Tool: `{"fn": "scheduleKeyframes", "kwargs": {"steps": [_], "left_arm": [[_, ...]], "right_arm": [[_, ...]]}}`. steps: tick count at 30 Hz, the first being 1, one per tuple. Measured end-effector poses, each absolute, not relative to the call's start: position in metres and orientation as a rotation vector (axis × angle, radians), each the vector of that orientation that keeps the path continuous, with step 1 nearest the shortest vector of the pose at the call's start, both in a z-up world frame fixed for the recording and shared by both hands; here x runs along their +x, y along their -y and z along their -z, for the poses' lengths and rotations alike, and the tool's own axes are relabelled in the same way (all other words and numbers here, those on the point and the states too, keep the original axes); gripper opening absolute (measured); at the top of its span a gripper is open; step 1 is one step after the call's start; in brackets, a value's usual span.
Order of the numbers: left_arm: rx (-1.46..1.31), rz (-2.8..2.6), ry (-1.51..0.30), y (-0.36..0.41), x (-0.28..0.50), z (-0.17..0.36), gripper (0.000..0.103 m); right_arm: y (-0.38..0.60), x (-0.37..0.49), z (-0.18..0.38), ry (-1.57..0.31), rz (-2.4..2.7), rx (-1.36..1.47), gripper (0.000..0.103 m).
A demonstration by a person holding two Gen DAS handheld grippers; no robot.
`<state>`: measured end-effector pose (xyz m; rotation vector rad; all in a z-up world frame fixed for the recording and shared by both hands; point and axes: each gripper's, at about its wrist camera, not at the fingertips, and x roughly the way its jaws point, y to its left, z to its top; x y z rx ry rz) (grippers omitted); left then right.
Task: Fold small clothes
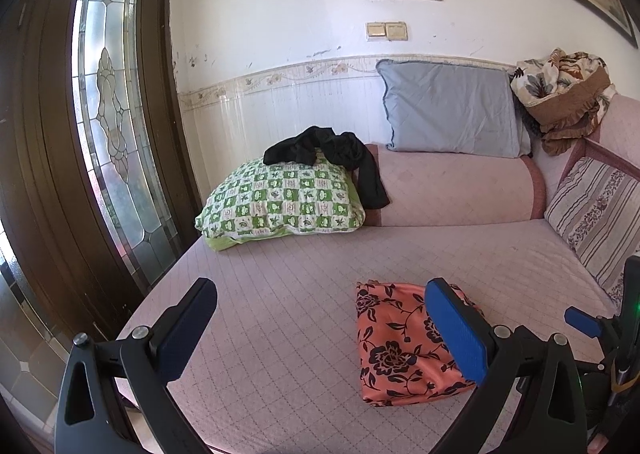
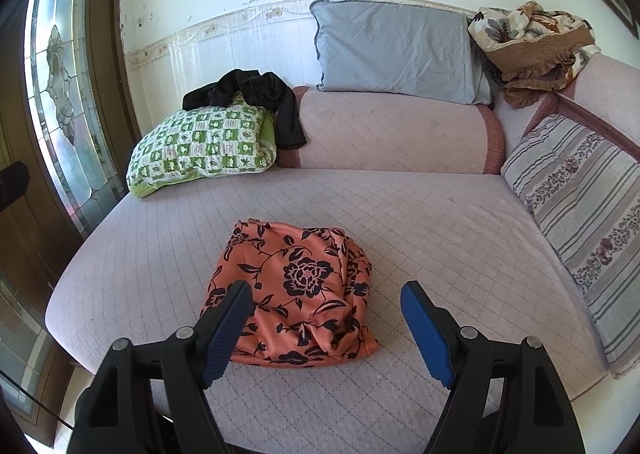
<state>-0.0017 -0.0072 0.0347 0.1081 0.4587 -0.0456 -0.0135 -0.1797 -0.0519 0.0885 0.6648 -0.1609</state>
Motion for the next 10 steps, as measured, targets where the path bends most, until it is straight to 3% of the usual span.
{"fn": "scheduleKeyframes", "kwargs": {"steps": [10], "left_arm": [[0.089, 0.1, -0.503, 0.018, 0.034, -0.022, 0.103]], "right_arm": [[0.198, 0.02, 0.066, -0.695, 0.141, 0.116, 0.08]]}}
